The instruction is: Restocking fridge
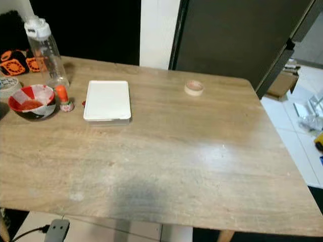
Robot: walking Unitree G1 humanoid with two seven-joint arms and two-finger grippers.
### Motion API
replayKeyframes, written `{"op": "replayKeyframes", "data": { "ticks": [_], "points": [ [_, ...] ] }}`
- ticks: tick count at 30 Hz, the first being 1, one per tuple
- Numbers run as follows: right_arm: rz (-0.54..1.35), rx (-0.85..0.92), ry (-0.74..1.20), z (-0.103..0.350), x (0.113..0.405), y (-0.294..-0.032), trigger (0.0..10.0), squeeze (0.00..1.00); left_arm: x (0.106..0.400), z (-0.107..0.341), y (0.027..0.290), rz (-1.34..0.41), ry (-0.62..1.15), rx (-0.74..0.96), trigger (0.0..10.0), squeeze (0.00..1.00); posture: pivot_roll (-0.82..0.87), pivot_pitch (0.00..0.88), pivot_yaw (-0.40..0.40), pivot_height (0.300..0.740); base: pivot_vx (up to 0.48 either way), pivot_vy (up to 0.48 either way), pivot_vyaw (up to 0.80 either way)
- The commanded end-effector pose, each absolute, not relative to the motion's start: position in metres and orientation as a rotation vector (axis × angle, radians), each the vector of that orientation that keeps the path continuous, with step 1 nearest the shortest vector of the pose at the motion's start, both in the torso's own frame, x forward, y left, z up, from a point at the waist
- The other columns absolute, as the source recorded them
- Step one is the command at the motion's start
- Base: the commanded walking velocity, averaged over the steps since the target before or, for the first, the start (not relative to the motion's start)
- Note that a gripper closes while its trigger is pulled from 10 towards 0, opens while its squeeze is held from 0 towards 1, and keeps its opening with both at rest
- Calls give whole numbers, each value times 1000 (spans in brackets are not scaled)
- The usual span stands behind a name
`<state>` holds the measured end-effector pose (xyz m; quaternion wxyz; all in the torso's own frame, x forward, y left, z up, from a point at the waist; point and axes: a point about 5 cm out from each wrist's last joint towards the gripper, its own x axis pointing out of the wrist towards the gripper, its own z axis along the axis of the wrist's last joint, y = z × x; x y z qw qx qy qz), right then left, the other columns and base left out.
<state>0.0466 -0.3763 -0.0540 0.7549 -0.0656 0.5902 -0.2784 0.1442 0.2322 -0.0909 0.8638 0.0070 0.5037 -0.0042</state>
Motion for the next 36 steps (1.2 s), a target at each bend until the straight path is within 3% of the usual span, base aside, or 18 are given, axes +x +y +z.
{"op": "replayKeyframes", "data": {
  "ticks": [1, 5, 12, 20, 36],
  "points": [
    [-645, -177, 1279, -50, 43, -383, 10000, 0, 140, -93, 232, -6, 1077, 10, 10000, 0, 9, 69, -87, 740, 0, 0, 0],
    [-503, -96, 1288, -81, 52, -329, 10000, 0, 141, -93, 231, -5, 1077, 11, 10000, 0, 16, 55, -97, 740, 0, 0, 0],
    [-300, -56, 1282, -98, 71, -282, 10000, 0, 141, -93, 230, -4, 1076, 10, 10000, 0, 33, 43, -98, 740, 0, 0, 0],
    [-231, -105, 1257, -95, 95, -277, 10000, 0, 142, -93, 230, 5, 1076, 8, 10000, 0, 39, 38, -94, 740, 0, 0, 0],
    [-102, -171, 1293, -100, 100, -260, 10000, 0, 141, -94, 229, 17, 1077, -11, 10000, 0, 41, 40, -98, 740, 0, 0, -781]
  ]
}}
